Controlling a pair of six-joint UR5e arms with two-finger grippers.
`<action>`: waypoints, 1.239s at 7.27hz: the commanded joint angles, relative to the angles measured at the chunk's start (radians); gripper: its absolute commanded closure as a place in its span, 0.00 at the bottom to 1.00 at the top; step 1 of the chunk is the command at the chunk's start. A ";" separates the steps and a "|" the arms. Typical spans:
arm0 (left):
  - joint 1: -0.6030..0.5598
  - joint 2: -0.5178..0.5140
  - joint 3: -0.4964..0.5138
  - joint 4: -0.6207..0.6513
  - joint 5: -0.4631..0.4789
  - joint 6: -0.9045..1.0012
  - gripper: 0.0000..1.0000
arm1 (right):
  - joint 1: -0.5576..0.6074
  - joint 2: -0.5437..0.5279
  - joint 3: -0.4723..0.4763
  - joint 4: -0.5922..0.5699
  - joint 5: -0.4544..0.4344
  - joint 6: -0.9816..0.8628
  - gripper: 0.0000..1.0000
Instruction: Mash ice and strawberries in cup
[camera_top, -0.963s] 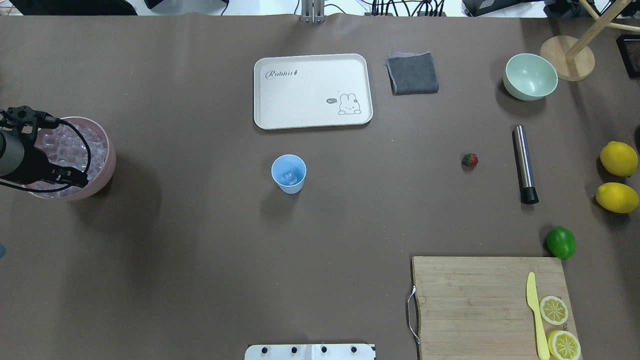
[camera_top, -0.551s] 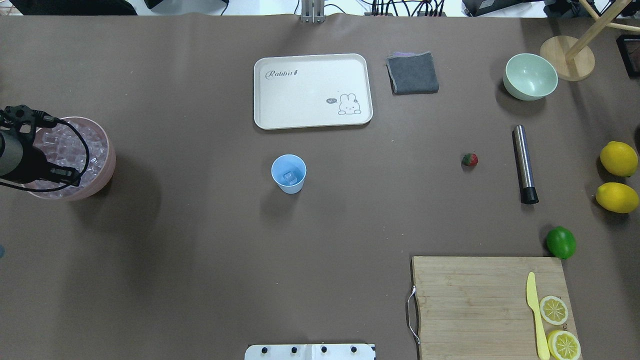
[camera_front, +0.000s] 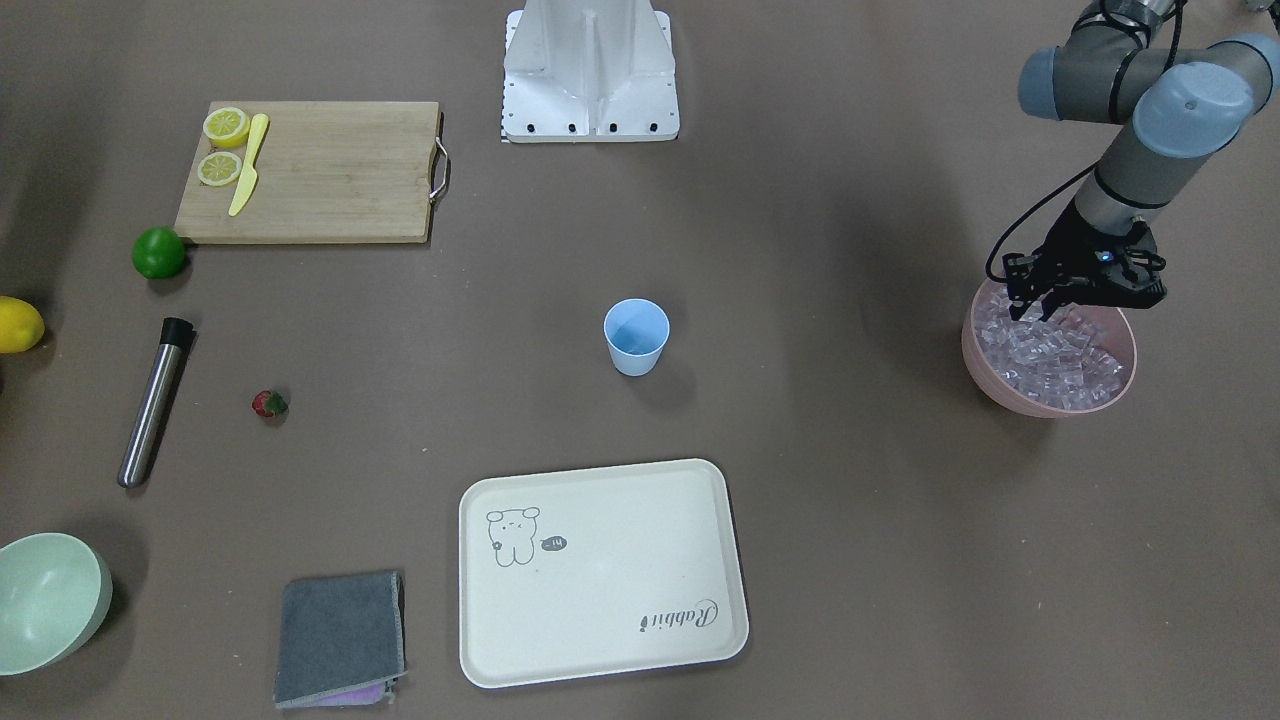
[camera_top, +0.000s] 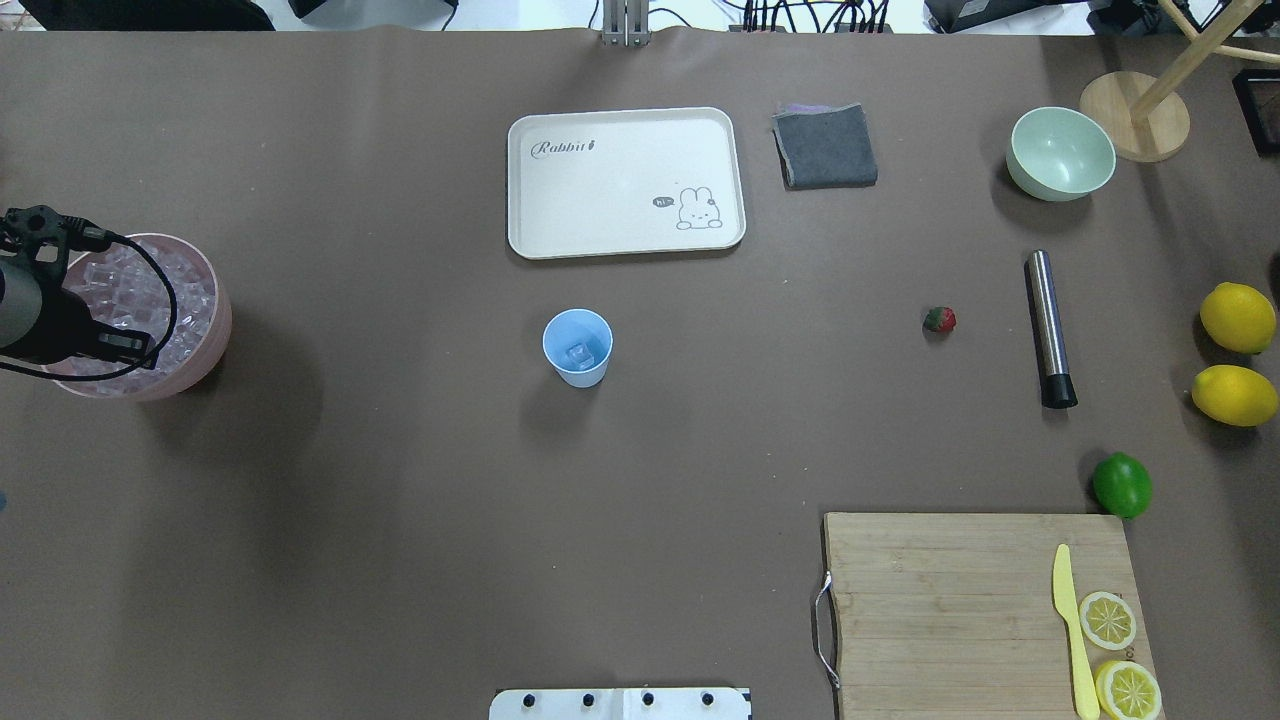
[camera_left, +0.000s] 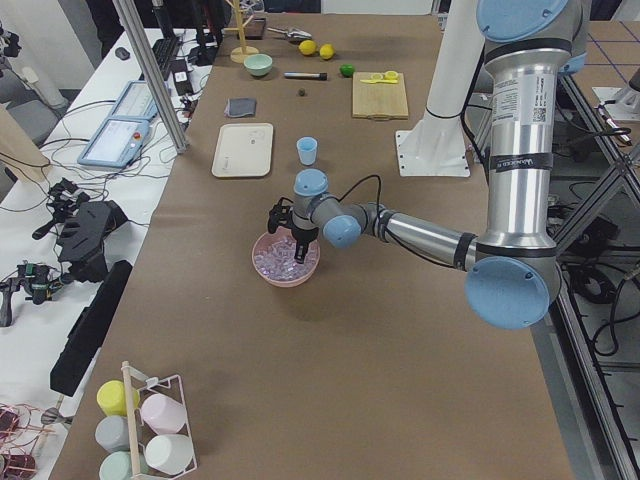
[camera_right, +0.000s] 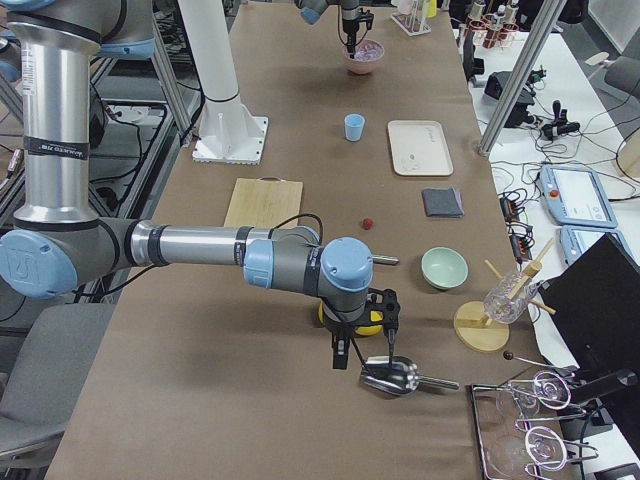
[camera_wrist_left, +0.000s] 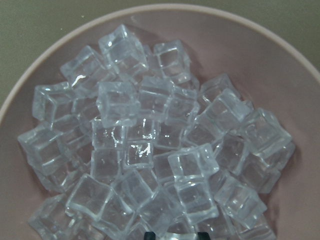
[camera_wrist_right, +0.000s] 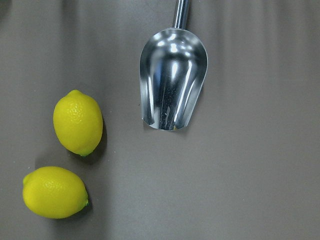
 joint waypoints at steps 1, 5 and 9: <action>-0.042 0.006 -0.041 0.002 0.001 0.002 1.00 | 0.000 0.002 0.005 0.000 0.000 0.000 0.00; -0.201 -0.046 -0.098 0.000 -0.009 -0.018 1.00 | 0.000 0.003 0.005 0.000 0.003 0.000 0.00; 0.015 -0.386 -0.076 -0.055 0.028 -0.573 1.00 | 0.000 0.006 0.005 -0.002 0.009 0.002 0.00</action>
